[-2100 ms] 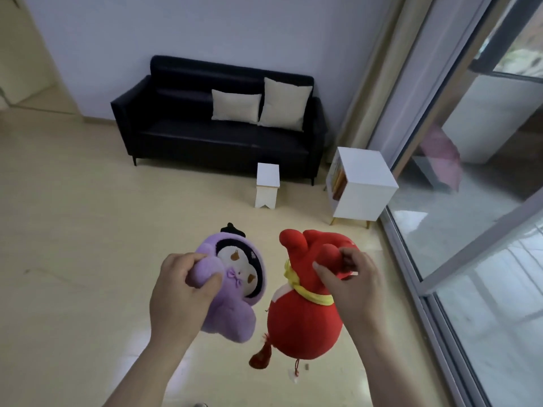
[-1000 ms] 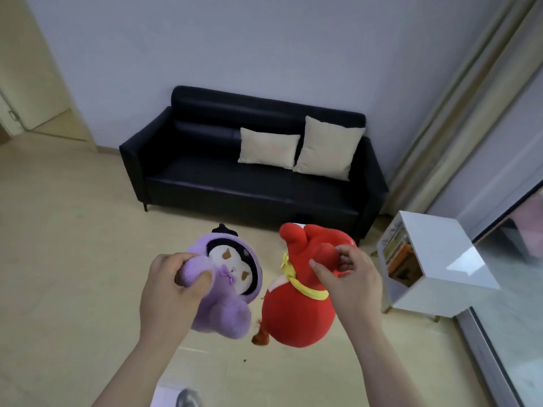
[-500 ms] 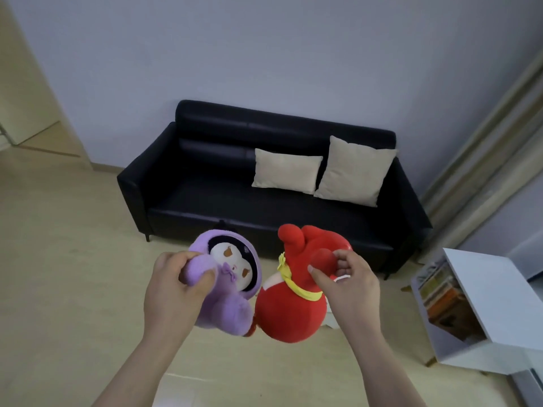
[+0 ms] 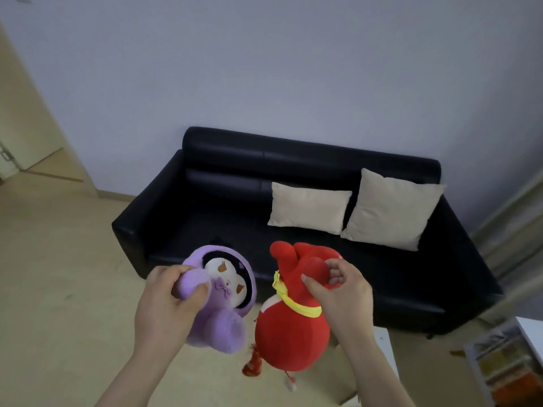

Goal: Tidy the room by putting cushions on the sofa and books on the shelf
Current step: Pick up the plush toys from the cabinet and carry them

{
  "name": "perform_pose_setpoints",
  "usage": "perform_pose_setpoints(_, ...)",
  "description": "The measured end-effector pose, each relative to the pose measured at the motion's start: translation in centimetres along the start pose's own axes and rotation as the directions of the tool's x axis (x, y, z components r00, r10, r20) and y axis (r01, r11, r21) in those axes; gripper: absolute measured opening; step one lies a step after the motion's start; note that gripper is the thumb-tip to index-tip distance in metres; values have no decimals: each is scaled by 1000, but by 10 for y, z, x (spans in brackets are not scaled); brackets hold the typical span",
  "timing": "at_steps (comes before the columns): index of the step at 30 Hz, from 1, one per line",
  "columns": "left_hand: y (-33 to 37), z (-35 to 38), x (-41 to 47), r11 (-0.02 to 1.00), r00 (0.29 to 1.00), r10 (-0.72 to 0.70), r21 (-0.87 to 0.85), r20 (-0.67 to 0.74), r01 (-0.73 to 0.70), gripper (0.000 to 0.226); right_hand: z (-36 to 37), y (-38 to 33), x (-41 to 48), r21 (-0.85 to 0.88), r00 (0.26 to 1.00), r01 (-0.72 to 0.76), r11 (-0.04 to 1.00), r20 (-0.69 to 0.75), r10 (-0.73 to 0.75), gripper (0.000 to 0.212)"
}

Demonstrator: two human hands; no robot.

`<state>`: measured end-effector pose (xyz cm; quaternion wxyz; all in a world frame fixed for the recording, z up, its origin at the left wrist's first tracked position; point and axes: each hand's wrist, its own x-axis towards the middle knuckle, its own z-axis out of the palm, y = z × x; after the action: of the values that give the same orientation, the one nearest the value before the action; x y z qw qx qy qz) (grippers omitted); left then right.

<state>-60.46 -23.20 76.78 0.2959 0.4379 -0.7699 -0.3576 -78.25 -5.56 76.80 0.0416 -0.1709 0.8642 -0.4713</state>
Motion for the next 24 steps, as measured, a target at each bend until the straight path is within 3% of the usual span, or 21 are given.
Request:
perform_pose_setpoints(15,-35,33,241,999,1000,-14,-40,-5,14,20,158,-60,178,-45,999,0,999,38,2,48)
perform_pose_setpoints(24,-70,25,395,1000,995,12,-17,98,-10,22,260,-107,250,-111,998,-57,992,24,60,48)
